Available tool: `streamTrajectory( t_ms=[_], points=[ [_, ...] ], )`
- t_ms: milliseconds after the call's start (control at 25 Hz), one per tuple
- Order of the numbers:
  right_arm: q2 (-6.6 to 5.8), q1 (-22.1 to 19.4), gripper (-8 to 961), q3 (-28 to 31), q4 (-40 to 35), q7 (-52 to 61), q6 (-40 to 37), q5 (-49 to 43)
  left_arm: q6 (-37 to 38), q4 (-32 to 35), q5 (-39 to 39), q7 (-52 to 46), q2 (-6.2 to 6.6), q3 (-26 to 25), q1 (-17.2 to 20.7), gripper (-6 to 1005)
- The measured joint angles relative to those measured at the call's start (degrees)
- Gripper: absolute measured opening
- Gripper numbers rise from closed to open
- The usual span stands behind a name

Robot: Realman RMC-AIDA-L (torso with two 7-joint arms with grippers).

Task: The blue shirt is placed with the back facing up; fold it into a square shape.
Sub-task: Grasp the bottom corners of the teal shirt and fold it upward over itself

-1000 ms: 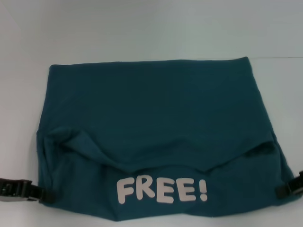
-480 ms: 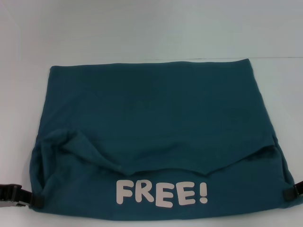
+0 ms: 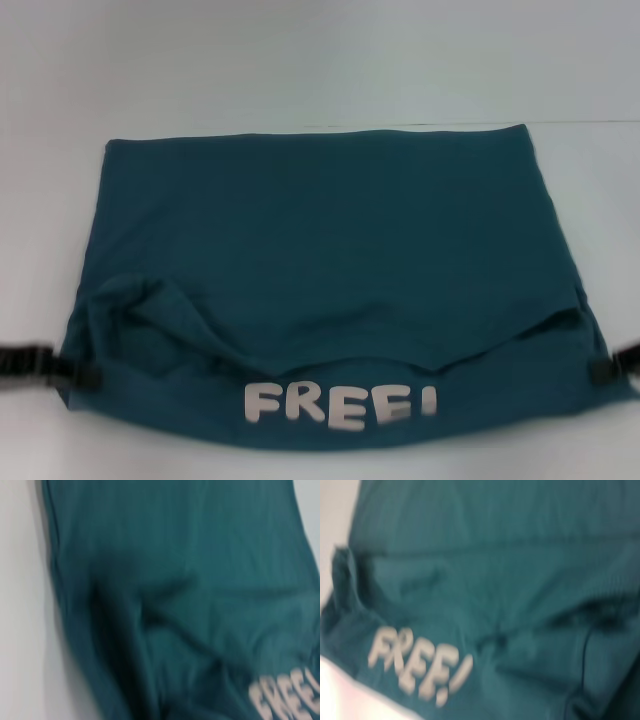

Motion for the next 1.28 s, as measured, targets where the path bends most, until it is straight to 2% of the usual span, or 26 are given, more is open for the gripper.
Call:
streamTrajectory(
  t_ms=[120,160,320,600,720,800,920,1000,1200,1280],
  points=[
    [-0.02,1.66,88,3.97,0.06,0.78,3.33,1.42,-2.17,-0.18,0.0,-1.19,0.05,-1.26,-1.98,101],
    [-0.02,2.06,87,4.72,0.07,1.15,4.71,1.75,-5.84,-0.81,-0.01,-3.46,0.34,-1.61,-4.25,102],
    [0.31,4.52,83,6.07,0.14,2.83,12.27,3.5,-12.61,-2.87,0.28,-7.15,0.85,-1.09,-7.91,105],
    [2.25,9.46,83,3.63,1.74,5.2,28.19,3.57,-26.25,-8.97,0.47,-10.72,1.62,2.03,-14.95,109],
    [3.43,11.32,83,1.57,3.0,5.76,36.31,3.51,-32.61,-11.0,0.57,-13.02,1.64,5.71,-16.95,111],
    [3.92,12.48,83,0.16,4.31,5.85,40.44,3.51,-37.56,-11.84,0.59,-14.96,1.39,8.94,-17.9,112],
    [4.51,13.95,83,-1.79,6.14,5.88,46.33,3.55,-43.02,-12.21,0.61,-15.98,0.61,10.88,-18.69,114],
    [4.96,14.44,82,-2.43,6.76,5.89,49.81,3.65,-46.29,-12.56,0.61,-16.01,0.09,10.91,-19.12,115],
    [7.04,15.57,82,-3.79,7.85,5.5,58.53,3.71,-52.66,-12.99,0.61,-16.07,-1.22,10.93,-19.59,119],
    [7.45,16.03,82,-5.45,8.7,5.48,61.38,3.59,-54.66,-13.68,0.61,-16.08,-1.47,10.93,-19.93,120]
  ],
)
